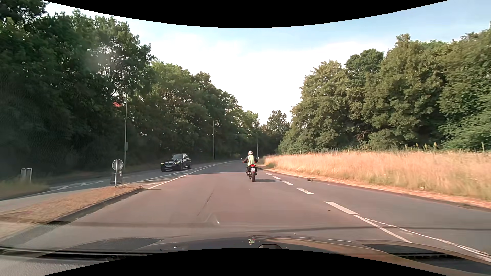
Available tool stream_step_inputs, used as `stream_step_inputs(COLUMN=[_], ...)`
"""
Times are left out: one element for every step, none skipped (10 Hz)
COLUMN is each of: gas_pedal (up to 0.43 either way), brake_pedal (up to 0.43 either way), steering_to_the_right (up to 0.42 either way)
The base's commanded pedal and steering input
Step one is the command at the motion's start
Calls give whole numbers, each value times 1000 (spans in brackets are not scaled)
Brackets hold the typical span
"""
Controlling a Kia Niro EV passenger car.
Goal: Follow the waypoints while adhering to traffic rules and regulations
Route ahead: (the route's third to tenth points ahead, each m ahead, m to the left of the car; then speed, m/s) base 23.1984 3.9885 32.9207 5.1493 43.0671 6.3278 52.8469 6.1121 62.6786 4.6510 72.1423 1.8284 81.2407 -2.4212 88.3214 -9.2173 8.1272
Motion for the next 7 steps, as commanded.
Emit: stream_step_inputs(gas_pedal=[280, 280, 280, 280, 280, 280, 280], brake_pedal=[0, 0, 0, 0, 0, 0, 0], steering_to_the_right=[-70, -63, -61, -60, -56, -49, -40])
